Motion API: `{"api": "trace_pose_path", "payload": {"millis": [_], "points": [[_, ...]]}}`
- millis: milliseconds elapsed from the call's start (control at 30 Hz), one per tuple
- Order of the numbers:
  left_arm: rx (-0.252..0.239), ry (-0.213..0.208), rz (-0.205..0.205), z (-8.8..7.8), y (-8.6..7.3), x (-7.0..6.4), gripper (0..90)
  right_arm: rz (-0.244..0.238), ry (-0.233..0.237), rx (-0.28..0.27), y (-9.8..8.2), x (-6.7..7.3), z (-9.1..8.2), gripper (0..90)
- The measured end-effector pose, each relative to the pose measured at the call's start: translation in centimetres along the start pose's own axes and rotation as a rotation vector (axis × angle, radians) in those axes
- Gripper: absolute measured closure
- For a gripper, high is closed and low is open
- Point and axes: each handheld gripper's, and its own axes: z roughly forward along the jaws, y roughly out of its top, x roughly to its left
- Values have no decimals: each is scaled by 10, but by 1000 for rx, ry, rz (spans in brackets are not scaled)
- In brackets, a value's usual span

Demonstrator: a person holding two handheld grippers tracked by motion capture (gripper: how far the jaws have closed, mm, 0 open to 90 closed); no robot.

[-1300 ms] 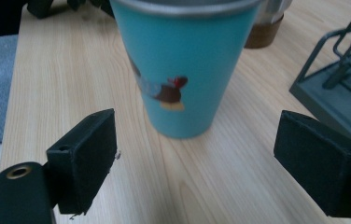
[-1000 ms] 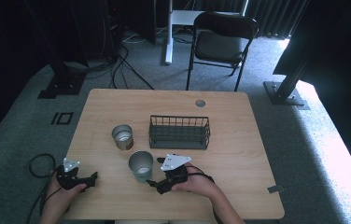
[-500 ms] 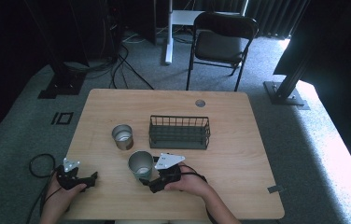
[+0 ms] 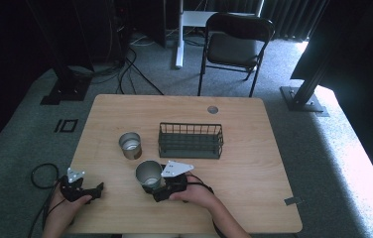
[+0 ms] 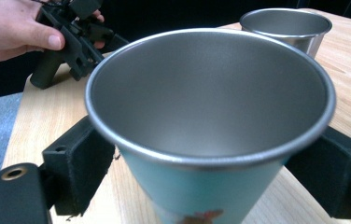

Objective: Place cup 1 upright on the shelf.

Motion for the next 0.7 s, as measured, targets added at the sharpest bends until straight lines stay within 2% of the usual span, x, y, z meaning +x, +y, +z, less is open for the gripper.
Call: {"api": "trace_pose_path", "payload": {"millis": [233,433,700], "points": [[0,0,0,0,0,0,23,4,-8,-13,-1,2,8,116],[0,0,0,0,0,0,23,2,-40,-24,-1,5,14,143],[0,0,0,0,0,0,23,-20,-42,-4,2,9,14,145]]}}
